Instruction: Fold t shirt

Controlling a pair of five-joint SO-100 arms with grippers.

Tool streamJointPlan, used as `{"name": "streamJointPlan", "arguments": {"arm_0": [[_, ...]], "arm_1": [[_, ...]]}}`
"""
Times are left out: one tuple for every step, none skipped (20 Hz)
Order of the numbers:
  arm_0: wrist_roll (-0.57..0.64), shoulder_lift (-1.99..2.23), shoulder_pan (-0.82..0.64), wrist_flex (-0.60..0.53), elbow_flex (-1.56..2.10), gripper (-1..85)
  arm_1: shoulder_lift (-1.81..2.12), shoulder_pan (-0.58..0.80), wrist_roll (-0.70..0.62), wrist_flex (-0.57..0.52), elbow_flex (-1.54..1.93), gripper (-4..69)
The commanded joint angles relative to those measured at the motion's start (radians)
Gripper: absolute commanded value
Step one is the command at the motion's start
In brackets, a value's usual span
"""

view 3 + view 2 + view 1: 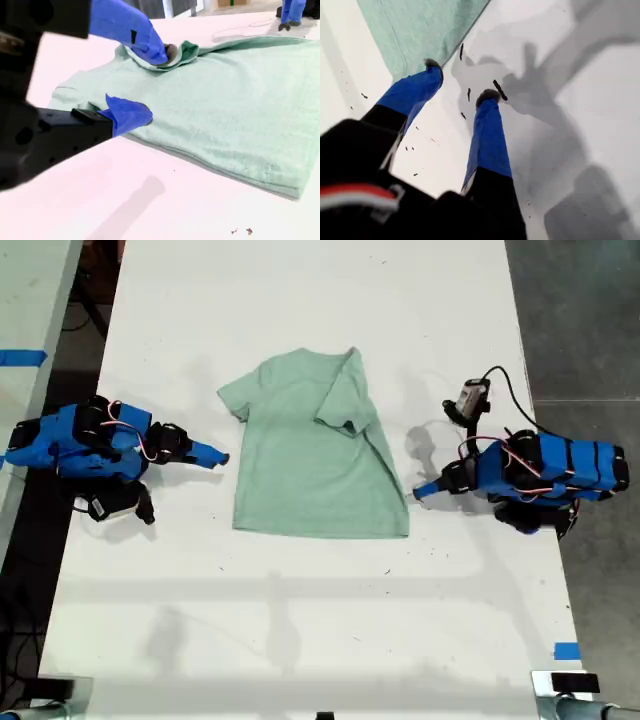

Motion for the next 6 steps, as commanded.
{"name": "streamJointPlan", "arguments": {"arm_0": [[0.006,0.005,-0.005,-0.017,-0.009,15.6],[0.0,0.005,-0.005,-0.017,-0.009,15.6],[-0.002,0.005,-0.002,-0.011,-0.011,15.6],[-0.002,0.005,0.014,-0.011,-0.011,15.6],[-0.002,0.005,0.041,-0.011,-0.011,15.6],[-0.026,0.005,0.057,-0.012,-0.008,15.6]], "arm_1": [[0.008,-0.029,-0.017,-0.02,0.043,15.8],[0.008,-0.031,-0.018,-0.02,0.043,15.4],[0.008,-0.031,-0.018,-0.02,0.043,15.4],[0.008,-0.031,-0.018,-0.02,0.043,15.2],[0.008,-0.034,-0.017,-0.02,0.043,15.0],[0.008,-0.037,-0.015,-0.02,0.043,14.8]]}}
